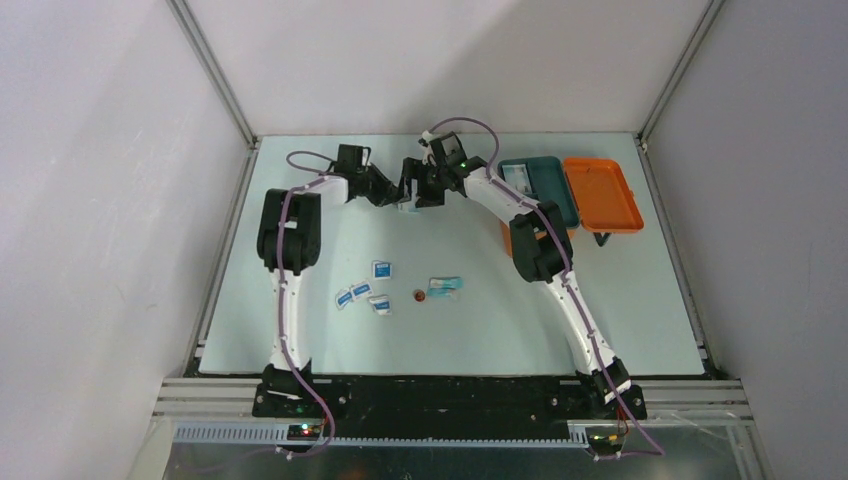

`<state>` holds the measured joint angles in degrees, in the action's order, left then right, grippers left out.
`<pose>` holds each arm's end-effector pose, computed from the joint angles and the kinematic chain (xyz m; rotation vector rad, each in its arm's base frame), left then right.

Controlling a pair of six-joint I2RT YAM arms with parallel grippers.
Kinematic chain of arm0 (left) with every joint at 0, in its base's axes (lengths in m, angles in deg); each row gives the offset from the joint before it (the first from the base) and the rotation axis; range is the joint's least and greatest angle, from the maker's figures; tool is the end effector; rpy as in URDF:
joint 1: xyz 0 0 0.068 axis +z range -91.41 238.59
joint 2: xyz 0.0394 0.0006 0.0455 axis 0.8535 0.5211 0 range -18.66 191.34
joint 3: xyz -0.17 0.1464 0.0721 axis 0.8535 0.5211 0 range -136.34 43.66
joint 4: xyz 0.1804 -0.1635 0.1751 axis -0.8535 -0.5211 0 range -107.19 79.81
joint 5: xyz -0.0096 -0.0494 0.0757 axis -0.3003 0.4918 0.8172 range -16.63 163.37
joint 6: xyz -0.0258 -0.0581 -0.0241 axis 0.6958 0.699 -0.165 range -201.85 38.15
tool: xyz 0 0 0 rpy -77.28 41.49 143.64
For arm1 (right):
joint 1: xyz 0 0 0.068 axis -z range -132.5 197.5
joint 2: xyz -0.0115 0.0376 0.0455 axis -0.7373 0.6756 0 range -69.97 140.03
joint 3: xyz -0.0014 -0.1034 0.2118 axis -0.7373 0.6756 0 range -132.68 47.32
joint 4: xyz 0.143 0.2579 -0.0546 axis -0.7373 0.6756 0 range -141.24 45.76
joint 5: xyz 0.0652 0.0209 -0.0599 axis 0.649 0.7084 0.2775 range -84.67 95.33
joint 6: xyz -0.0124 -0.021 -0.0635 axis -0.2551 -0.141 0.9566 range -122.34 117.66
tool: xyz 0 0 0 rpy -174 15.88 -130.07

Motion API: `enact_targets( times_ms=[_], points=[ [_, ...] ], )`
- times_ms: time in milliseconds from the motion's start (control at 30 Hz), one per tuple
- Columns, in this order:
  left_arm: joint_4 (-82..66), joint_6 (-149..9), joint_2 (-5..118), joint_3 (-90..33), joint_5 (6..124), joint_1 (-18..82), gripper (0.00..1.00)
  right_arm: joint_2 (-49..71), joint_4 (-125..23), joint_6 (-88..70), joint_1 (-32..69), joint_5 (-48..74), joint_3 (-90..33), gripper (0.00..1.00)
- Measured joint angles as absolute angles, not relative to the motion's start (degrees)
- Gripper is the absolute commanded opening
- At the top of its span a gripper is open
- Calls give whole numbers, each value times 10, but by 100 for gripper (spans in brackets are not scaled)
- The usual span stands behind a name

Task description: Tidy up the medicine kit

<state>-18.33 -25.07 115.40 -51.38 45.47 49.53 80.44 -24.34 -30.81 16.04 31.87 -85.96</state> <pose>0.5090 -0.1071 0.0525 -0.8070 2.4415 -1.0790 0.4948 0.3313 0.1126 -0.3120 2.4660 1.0292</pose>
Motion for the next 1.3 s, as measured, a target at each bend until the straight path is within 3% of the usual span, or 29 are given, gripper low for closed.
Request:
enact_targets(
  times_ms=[367, 733, 867, 1300],
  points=[
    [-146, -275, 1143, -483, 438, 498, 0, 765, -204, -259, 172, 345, -814, 77],
    [12, -345, 1025, -432, 191, 555, 0, 653, -177, -154, 244, 497, -788, 57],
    [58, -364, 973, -427, 133, 551, 0, 635, -193, -145, 253, 541, -792, 55],
    [96, -370, 943, -385, 112, 533, 0, 636, -271, -181, 242, 708, -799, 51]
  ],
)
